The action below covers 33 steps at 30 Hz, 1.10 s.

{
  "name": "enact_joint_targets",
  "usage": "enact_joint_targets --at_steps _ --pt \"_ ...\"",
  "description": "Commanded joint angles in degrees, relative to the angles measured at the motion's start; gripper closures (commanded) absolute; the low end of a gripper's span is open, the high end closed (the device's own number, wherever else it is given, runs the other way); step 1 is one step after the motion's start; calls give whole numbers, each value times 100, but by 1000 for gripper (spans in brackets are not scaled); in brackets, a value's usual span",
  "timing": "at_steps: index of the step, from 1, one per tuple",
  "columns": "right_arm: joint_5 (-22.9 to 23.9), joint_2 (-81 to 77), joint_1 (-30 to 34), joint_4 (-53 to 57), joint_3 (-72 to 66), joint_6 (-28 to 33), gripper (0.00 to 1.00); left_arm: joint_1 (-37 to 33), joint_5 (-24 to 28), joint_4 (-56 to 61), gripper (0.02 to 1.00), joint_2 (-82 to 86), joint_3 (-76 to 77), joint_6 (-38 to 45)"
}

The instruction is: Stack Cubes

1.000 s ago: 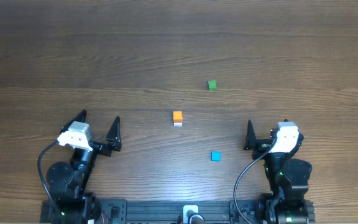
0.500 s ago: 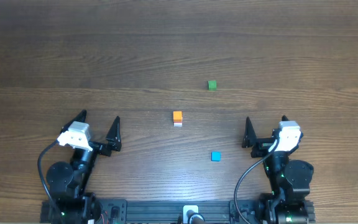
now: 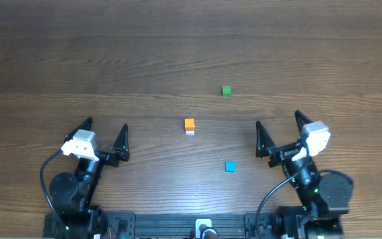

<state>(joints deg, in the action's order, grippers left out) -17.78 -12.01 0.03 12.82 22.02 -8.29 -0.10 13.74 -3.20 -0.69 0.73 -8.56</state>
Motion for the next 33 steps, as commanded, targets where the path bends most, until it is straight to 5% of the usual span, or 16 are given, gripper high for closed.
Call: enact_joint_targets --at_steps 1,9,15,23,33 --pt "-146 -1360 31 682 1539 369 9 22 79 11 20 24 -35 85" --pt "-129 -4572 -70 2885 4308 367 9 22 79 13 20 24 -35 85" --pt "560 -6592 -970 3884 5464 321 7 22 79 13 18 24 -35 85" --pt "1705 -8612 -1963 4059 5969 -678 7 22 79 11 18 24 -35 85" --pt "2240 -10262 -2033 4052 6743 -1314 7 22 79 13 20 24 -35 85"
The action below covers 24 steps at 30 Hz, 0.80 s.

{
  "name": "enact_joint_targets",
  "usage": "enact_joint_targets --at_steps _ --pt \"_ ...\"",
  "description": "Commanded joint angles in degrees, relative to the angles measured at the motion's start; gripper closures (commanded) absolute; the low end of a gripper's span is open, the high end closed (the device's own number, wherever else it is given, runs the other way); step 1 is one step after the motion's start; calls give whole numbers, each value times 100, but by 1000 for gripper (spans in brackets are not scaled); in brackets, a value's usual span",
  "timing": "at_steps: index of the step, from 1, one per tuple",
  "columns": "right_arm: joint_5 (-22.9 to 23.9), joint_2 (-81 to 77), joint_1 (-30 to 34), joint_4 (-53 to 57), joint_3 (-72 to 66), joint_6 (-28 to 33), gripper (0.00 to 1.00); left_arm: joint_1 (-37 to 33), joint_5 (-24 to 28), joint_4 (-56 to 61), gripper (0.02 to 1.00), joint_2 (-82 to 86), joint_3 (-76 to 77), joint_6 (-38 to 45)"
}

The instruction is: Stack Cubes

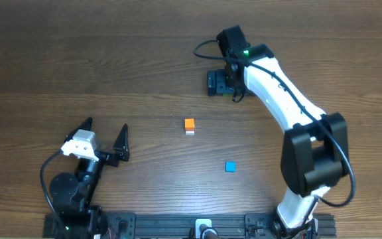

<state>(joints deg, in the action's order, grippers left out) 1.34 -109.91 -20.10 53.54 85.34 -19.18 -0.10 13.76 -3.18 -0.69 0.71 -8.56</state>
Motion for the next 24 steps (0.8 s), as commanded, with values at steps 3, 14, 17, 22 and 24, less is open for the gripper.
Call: enact_joint_targets --at_steps 3,14,17,22,24 --pt "372 -754 -2 -90 457 -227 7 22 76 9 20 24 -33 85" --pt "367 -1217 96 -566 455 208 86 22 79 11 18 24 -33 85" --pt "341 -1226 105 -597 452 472 191 22 76 9 20 24 -33 85" --pt "273 -1228 105 -546 442 597 277 22 76 9 20 24 -33 85" --pt "273 -1228 105 -533 398 597 323 22 76 9 20 24 -33 85"
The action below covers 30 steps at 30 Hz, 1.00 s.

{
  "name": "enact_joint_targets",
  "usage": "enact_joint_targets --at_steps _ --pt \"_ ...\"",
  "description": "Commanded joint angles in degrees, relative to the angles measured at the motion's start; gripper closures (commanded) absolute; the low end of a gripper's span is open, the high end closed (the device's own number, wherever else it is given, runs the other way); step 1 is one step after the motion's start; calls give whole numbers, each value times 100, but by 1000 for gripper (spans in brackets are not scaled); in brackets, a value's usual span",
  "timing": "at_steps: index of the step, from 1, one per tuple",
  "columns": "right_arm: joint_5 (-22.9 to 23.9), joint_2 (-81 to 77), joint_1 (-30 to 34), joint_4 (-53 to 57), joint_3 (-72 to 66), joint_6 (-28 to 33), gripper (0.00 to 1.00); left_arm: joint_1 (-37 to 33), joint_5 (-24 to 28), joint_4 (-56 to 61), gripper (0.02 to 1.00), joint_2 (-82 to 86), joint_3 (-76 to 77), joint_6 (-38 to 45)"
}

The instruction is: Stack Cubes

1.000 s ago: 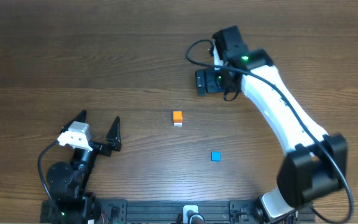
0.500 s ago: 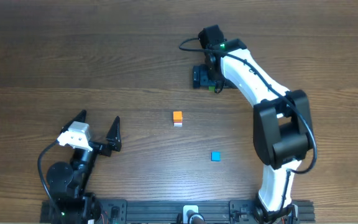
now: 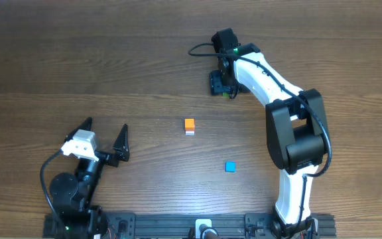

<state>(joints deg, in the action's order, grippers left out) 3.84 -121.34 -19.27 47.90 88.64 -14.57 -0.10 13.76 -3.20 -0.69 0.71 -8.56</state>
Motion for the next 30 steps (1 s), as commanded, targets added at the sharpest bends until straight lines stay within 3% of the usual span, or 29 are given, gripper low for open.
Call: enact_joint_targets --at_steps 1,13,30 --pt "26 -85 22 31 50 136 332 22 76 13 23 24 -33 85" --pt "4 -96 9 212 42 -199 472 22 76 13 20 24 -33 85" --pt "7 -221 -44 229 37 -212 768 22 79 11 20 24 -33 85"
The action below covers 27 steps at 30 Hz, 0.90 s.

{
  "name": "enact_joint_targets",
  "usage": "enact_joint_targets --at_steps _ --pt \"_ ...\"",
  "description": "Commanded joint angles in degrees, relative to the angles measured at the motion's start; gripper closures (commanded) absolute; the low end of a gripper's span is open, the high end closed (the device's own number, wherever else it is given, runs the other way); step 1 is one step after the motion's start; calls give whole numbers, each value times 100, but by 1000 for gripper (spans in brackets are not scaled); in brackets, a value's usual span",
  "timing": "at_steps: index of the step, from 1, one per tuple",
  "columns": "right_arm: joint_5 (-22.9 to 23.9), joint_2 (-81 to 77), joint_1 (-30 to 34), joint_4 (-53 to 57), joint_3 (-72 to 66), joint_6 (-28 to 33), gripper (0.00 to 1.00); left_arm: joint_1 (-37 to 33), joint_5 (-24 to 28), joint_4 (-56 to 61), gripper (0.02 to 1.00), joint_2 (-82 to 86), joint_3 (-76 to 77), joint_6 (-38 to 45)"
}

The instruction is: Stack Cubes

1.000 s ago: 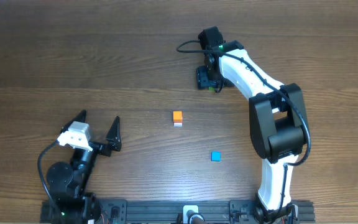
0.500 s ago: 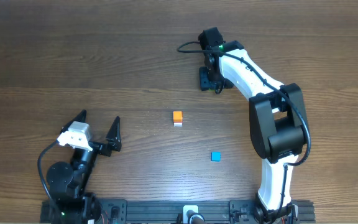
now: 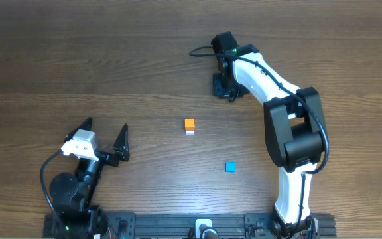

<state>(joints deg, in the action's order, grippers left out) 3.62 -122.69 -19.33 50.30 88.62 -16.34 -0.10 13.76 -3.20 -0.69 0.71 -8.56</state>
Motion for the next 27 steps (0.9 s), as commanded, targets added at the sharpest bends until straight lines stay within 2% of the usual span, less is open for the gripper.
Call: enact_joint_targets --at_steps 1,11,19,23,27 --pt "28 -85 -37 -11 39 -35 772 22 76 13 18 24 -33 85" --pt "26 70 -35 140 168 -57 901 22 76 13 20 24 -33 85" --pt "-15 1132 -216 953 450 -155 912 22 76 13 18 24 -33 85" --pt "-15 1945 -728 1631 450 -640 936 22 76 11 20 24 -33 85" --pt "-11 2236 -1609 1875 448 -1207 958 22 76 13 20 24 -33 85"
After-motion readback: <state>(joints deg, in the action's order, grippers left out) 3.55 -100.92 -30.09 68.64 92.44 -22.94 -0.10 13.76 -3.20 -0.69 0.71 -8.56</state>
